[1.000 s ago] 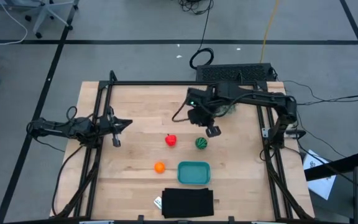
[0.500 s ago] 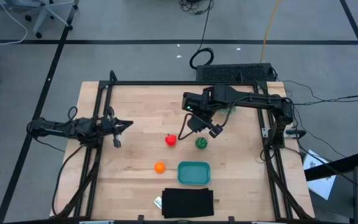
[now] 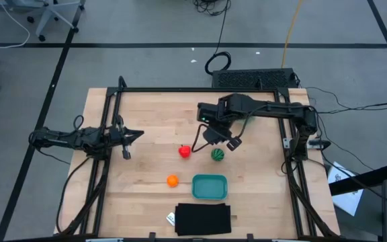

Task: Pick and placing Produce into tupperware
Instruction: Put the watermelon toy into the green bin

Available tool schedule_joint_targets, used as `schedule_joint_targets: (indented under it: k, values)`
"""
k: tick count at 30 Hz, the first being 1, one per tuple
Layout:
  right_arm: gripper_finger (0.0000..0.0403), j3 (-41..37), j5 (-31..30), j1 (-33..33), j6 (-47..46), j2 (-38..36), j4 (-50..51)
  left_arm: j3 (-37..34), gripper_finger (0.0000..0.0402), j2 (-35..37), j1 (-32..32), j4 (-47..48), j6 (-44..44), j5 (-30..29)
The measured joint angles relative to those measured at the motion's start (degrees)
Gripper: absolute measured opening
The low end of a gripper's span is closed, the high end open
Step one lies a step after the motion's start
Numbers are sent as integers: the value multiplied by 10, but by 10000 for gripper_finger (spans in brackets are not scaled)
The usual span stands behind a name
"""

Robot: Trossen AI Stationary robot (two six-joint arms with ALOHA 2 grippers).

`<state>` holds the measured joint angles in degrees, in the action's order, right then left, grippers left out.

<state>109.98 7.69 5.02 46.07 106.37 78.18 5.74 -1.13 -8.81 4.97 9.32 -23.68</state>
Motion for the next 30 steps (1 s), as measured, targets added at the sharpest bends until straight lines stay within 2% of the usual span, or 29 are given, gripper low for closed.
schedule_joint_targets:
  k: [9, 13, 17, 30]
  values:
    - [266, -83, -1, 0, 5, 0, -56, 0, 24, 0, 0, 0, -5, 0]
    - [317, -92, -1, 0, -11, 0, -67, 0, 24, 0, 0, 0, -9, 0]
    - [336, -105, 0, -5, -14, 0, -82, 0, 24, 0, 0, 0, -15, 1]
    - [338, -187, 31, -10, -73, 0, -146, 0, 24, 0, 0, 22, -22, 1]
